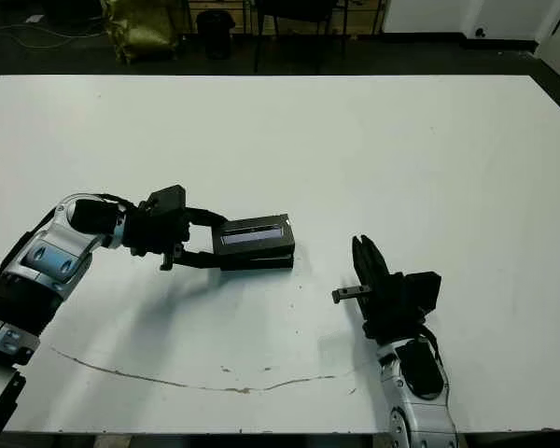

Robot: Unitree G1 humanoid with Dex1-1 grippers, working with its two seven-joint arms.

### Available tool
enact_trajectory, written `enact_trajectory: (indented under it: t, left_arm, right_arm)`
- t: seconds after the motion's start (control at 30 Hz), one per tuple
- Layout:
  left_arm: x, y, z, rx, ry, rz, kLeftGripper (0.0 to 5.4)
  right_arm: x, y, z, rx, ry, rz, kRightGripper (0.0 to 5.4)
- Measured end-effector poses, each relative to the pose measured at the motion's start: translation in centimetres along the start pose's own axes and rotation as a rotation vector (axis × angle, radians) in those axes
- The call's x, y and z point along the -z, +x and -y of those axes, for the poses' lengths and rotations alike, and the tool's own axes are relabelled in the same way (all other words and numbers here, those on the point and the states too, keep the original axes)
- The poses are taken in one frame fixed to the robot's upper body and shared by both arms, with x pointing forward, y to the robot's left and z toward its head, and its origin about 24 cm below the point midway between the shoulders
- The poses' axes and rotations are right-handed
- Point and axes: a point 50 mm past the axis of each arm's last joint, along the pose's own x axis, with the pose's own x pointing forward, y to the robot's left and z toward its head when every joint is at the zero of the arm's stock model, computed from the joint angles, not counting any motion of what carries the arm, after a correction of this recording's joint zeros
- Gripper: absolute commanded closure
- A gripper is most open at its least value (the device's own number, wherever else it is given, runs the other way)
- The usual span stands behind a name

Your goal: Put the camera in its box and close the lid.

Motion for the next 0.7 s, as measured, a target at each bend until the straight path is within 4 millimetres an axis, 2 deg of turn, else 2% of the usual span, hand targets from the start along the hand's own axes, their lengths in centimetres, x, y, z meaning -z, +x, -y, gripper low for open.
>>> enact_trajectory:
  t: [0.7]
  left_arm:
    - [-0.59, 0.87, -0.46, 0.076, 0.026, -0.011, 3.02]
  right_arm:
    - [0.03, -0.30, -0.41, -0.002, 0.014, -0.037, 5.40]
